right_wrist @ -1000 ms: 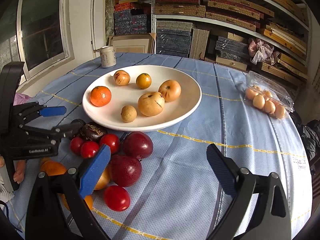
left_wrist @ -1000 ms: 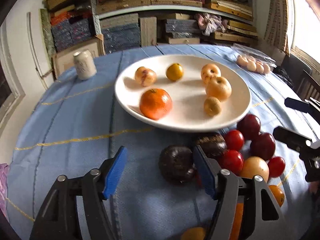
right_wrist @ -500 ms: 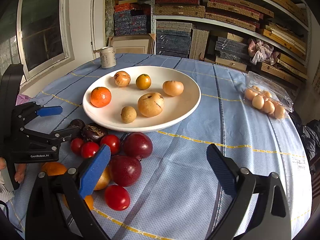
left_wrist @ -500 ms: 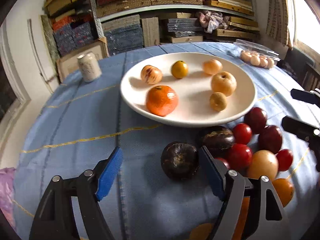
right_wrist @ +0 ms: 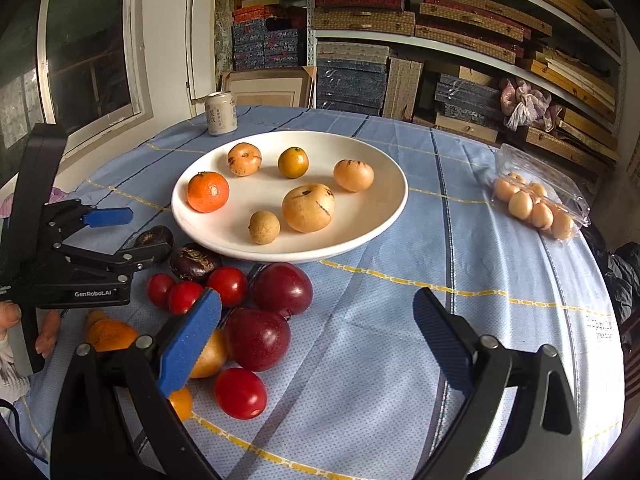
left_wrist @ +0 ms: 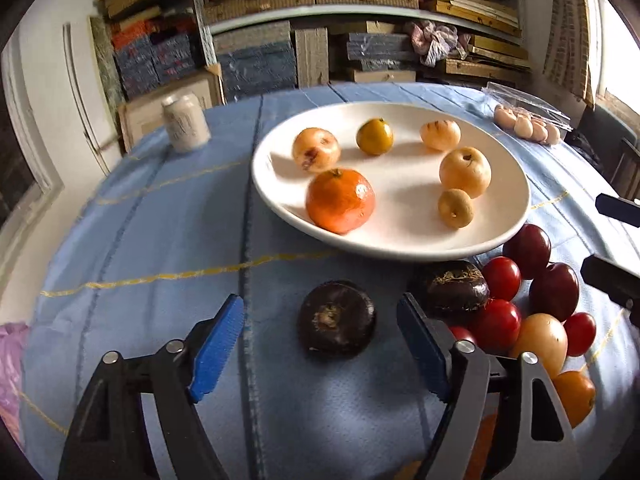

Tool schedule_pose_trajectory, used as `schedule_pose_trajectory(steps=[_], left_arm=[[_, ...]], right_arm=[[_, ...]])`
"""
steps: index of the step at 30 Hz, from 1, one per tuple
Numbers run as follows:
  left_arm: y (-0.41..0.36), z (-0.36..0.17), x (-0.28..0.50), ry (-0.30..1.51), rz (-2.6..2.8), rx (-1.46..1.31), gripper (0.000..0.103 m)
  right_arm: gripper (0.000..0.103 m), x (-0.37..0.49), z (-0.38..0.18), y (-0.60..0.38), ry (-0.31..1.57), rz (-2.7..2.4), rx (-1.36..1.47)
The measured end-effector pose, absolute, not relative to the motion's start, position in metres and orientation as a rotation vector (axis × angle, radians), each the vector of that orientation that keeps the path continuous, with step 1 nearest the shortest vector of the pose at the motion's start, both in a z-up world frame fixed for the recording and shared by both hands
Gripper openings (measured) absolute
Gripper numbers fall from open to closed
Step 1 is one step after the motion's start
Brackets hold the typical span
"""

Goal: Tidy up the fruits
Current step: 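Lower the open left tool around the dark purple fruit and close it, then lift the dark purple fruit with the left tool while the right tool grasps a red tomato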

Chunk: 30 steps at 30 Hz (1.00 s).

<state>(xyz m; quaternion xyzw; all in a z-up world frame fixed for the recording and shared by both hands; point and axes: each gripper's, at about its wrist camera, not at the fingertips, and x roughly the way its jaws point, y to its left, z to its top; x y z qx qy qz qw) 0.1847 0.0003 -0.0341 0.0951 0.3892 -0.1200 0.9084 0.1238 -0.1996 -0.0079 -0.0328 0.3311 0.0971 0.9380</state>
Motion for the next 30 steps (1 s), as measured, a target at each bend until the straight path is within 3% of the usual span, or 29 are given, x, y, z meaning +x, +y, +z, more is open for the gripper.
schedule_pose_trajectory(steps=[1,6,16,22,27,30], left_arm=[[0.003,-0.035,0.187,0.815,-0.251,0.179,0.061],[0.009,-0.036,0.189,0.826,-0.253,0.150,0.041],[0.028,-0.031,0.181,0.790,-0.185,0.147,0.041],[0.032,-0.029,0.181,0.791,-0.180,0.135,0.041],[0.030,-0.028,0.180,0.786,-0.191,0.144,0.041],[0.030,-0.028,0.180,0.788,-0.197,0.143,0.041]], right_arm=[[0.095,0.124,-0.008,-0.200,0.679,0.200,-0.066],[0.095,0.123,-0.009,-0.197,0.684,0.211,-0.072],[0.093,0.111,-0.013,-0.182,0.740,0.288,-0.186],[0.072,0.111,-0.027,-0.178,0.800,0.290,-0.229],[0.071,0.109,-0.029,-0.179,0.803,0.302,-0.228],[0.066,0.105,-0.033,-0.175,0.813,0.312,-0.231]])
